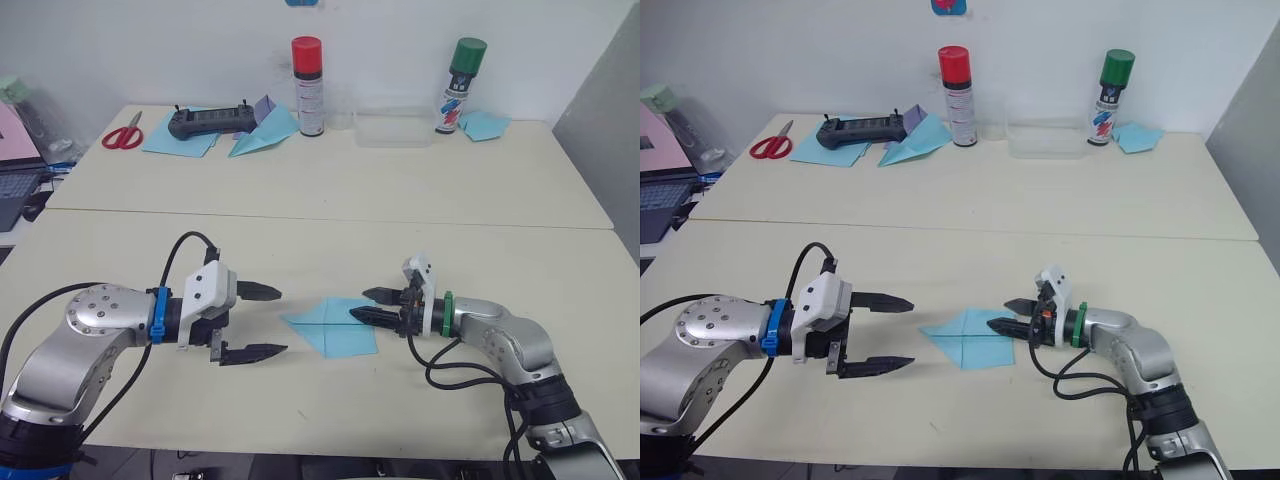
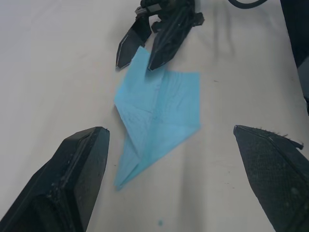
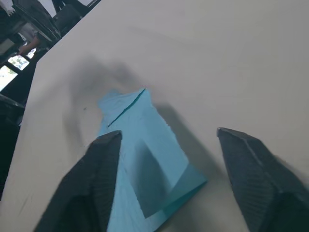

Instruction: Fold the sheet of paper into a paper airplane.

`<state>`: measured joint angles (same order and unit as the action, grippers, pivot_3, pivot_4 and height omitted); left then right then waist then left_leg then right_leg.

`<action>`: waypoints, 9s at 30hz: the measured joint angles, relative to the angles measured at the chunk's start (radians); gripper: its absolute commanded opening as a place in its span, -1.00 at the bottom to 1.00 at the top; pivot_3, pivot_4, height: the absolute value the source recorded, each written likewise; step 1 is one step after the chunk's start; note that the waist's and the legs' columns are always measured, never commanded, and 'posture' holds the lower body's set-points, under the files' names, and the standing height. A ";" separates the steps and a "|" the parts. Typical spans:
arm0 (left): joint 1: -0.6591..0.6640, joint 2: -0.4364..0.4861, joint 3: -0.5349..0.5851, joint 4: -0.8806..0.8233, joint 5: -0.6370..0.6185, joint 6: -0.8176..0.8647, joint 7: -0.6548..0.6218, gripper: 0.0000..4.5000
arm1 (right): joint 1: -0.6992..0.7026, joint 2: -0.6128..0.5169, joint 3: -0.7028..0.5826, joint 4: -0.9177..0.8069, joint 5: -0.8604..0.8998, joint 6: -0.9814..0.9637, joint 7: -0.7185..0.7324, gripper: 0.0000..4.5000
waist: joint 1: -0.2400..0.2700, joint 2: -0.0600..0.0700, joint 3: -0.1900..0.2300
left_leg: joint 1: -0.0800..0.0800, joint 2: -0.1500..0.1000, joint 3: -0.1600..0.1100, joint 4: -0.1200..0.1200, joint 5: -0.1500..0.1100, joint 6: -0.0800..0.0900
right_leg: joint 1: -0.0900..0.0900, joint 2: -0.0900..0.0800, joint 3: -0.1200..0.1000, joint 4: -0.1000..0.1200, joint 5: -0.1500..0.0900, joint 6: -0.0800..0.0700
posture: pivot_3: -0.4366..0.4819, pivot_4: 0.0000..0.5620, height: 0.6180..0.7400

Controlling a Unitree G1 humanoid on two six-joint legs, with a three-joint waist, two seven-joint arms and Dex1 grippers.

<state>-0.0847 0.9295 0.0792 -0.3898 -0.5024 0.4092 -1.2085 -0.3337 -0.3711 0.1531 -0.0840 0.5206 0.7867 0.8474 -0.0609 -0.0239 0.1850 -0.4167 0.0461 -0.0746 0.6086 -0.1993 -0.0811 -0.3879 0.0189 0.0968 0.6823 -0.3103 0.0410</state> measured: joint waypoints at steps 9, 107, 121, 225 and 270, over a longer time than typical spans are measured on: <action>0.022 0.000 0.009 0.000 -0.006 0.004 0.002 1.00 | 0.011 0.000 0.021 -0.049 0.013 0.003 0.007 -0.98 | 0.002 0.000 0.000 | 0.000 0.000 0.000 0.001 0.000 0.000 | 0.000 0.000 0.000 0.000 0.000 0.000 | -0.05 -0.47 1.00; -0.038 -0.331 -0.227 0.245 0.160 -0.026 0.252 -1.00 | -0.129 0.255 -0.306 -0.046 0.228 0.660 -0.438 0.71 | -0.005 0.003 -0.003 | 0.001 -0.001 -0.001 0.015 0.000 0.000 | 0.001 0.001 0.002 0.014 0.001 0.002 | -0.05 -0.47 1.00; -0.045 -0.323 -0.229 0.244 0.161 -0.015 0.237 -1.00 | -0.076 0.172 -0.117 -0.045 0.166 0.406 -0.316 -0.99 | -0.005 0.003 -0.003 | 0.001 -0.001 0.000 0.015 0.000 0.000 | 0.001 0.001 0.003 0.013 0.001 0.002 | -0.05 -0.47 1.00; -0.271 -0.299 -0.241 0.273 -0.001 0.231 0.150 -1.00 | -0.038 -0.141 0.311 0.119 -0.577 -0.960 0.199 -0.98 | 0.010 0.002 -0.002 | 0.004 -0.001 -0.002 0.005 0.000 0.000 | 0.007 0.000 -0.001 0.001 0.004 -0.001 | -0.05 -0.47 1.00; -0.242 -0.310 -0.353 0.425 0.264 -0.137 0.108 -1.00 | 0.042 -0.147 0.227 -0.117 -0.398 -0.294 -0.032 -0.98 | 0.020 0.001 -0.009 | 0.017 -0.002 0.000 0.002 0.000 0.000 | 0.019 -0.001 0.001 -0.001 0.001 0.002 | -0.05 -0.47 1.00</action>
<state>-0.3263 0.6197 -0.2742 0.0355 -0.2388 0.2718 -1.1002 -0.2914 -0.5178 0.3796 -0.2010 0.1230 0.4924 0.8157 -0.0412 -0.0229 0.1759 -0.4002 0.0440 -0.0746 0.6110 -0.1992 -0.0811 -0.3693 0.0177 0.0978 0.6809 -0.3090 0.0433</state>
